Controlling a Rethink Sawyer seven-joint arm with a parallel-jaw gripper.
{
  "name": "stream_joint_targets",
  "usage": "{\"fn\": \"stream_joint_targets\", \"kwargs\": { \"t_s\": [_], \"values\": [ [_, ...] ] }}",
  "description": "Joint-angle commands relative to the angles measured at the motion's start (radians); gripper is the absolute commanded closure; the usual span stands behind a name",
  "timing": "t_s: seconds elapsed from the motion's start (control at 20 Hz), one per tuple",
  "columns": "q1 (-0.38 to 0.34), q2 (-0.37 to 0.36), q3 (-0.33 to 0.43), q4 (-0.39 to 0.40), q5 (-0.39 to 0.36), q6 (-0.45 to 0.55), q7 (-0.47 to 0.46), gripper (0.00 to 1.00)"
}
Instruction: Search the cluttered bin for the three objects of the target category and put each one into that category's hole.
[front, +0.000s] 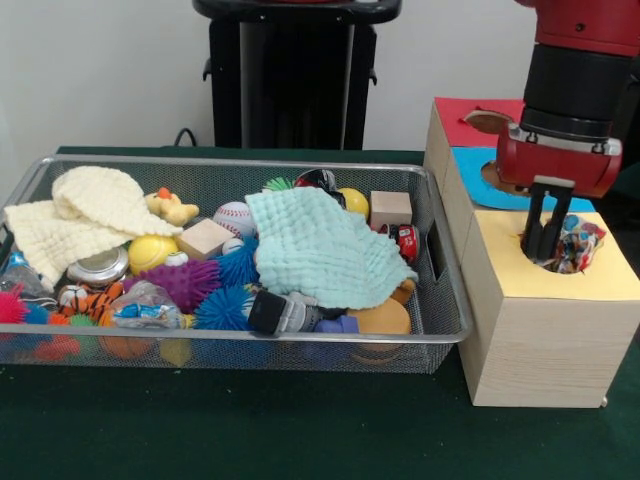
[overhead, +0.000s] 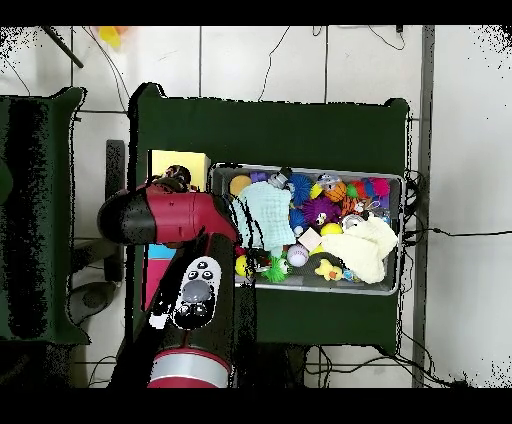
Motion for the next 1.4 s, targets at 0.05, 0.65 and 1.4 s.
{"fn": "stream_joint_targets", "kwargs": {
  "t_s": [0.05,0.65,1.4],
  "values": [
    [-0.01,0.074,0.038,0.064,0.005,-0.016,0.162,1.0],
    [-0.011,0.151,0.033,0.036,0.002,-0.087,0.165,1.0],
    [-0.012,0.142,0.035,0.052,0.028,-0.088,0.174,1.0]
  ]
}}
